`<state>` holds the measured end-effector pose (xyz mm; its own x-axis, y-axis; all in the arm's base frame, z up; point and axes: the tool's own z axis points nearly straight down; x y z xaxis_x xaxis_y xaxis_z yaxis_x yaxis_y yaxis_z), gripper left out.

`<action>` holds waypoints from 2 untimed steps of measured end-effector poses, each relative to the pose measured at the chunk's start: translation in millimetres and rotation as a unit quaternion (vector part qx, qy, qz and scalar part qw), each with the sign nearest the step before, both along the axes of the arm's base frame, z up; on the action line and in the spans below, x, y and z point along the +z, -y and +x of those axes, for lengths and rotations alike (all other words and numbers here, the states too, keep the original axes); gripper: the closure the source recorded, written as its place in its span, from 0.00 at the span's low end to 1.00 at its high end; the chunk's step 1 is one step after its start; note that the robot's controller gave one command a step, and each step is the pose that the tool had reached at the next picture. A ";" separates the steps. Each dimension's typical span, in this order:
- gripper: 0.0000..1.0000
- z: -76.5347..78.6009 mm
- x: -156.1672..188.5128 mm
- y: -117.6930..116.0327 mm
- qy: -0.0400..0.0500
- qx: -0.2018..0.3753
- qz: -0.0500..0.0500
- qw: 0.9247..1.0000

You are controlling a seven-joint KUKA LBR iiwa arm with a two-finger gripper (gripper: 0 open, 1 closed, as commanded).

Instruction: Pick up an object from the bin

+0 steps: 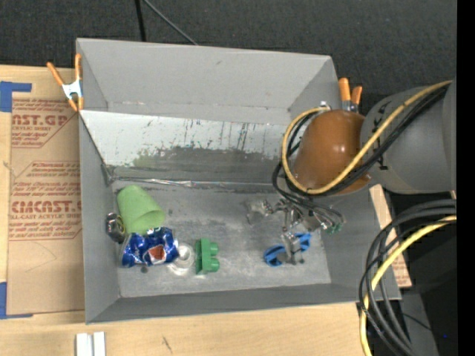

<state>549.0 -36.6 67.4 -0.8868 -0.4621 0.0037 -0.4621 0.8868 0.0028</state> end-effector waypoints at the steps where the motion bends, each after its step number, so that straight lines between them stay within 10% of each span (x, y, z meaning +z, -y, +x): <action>1: 0.00 -44.5 33.6 16.9 0.002 -0.006 0.000 1.000; 2: 0.00 -40.6 47.2 44.6 0.003 0.059 0.000 0.998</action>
Offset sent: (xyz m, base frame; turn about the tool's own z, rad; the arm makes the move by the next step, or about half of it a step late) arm -0.0433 -0.0170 0.0326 0.0092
